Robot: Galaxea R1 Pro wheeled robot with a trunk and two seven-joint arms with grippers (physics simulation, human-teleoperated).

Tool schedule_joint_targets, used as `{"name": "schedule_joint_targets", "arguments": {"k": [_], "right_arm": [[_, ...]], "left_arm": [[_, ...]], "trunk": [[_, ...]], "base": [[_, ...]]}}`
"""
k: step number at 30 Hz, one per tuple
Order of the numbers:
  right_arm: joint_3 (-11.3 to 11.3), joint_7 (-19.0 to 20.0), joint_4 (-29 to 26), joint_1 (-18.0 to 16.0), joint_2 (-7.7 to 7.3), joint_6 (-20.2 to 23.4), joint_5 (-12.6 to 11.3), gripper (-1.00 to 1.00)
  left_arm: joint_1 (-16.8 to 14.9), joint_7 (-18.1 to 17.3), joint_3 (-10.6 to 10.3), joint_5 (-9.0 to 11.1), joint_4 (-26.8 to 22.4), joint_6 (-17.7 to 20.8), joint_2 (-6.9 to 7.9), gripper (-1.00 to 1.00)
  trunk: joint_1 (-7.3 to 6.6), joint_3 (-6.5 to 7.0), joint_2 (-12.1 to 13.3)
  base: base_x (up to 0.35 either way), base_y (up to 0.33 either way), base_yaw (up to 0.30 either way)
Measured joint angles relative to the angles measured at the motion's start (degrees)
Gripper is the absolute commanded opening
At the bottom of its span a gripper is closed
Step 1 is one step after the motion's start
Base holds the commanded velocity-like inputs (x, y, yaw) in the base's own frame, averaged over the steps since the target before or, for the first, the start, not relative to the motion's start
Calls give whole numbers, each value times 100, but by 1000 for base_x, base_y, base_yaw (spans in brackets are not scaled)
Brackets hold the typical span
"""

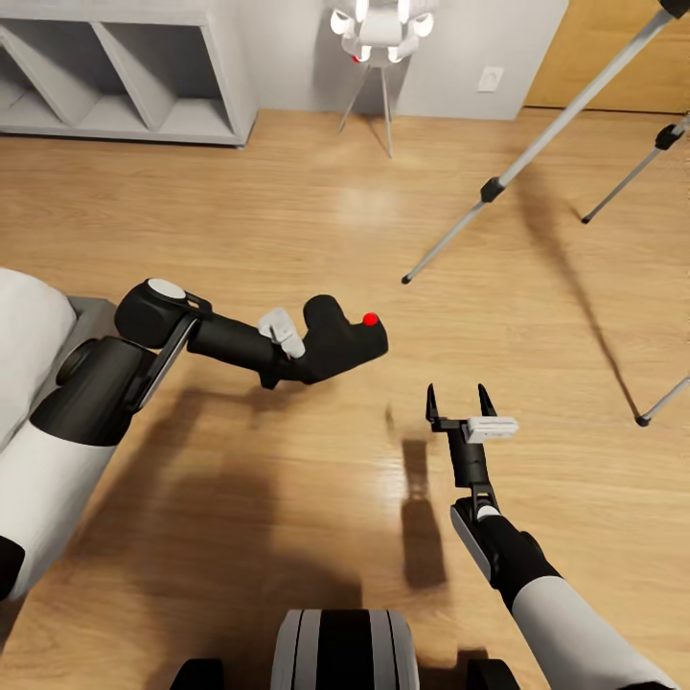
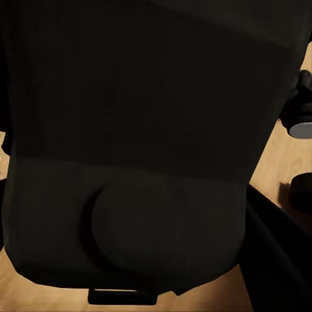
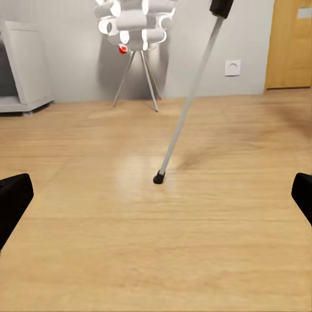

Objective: Attach the digital camera to the camera tripod in the bedroom.

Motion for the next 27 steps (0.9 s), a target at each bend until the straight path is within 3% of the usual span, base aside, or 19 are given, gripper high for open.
{"name": "schedule_joint_targets", "arguments": {"k": [5,15,19,20,24,25,27], "right_arm": [[-3,1,93,5,0,18,0,100],[-48,-24,149,7,-8,149,-3,100],[-51,-34,151,7,-9,298,-3,100],[-50,-34,149,7,-9,385,-4,100],[-47,-34,151,7,-8,544,-3,100],[-44,-33,151,7,-8,645,-2,100],[-41,-31,150,7,-7,776,-2,100]], "left_arm": [[6,11,-3,-6,390,-9,-64,-100],[7,0,1,3,1941,-32,-156,-100],[7,-26,8,251,2163,-15,-166,-100],[7,-44,12,458,2215,-8,-166,-100],[8,-83,25,932,2273,-23,-152,-100],[8,-82,28,1188,2293,-16,-129,-100],[8,-72,26,1373,2312,-17,-110,-100]], "trunk": [[-13,111,7],[-38,332,20],[-49,421,25],[-52,443,27],[-62,532,32],[-65,554,33],[-70,599,36]], "base": [[0,0,0],[0,0,0],[0,0,0],[0,0,0],[0,0,0],[0,0,0],[0,0,0]]}}
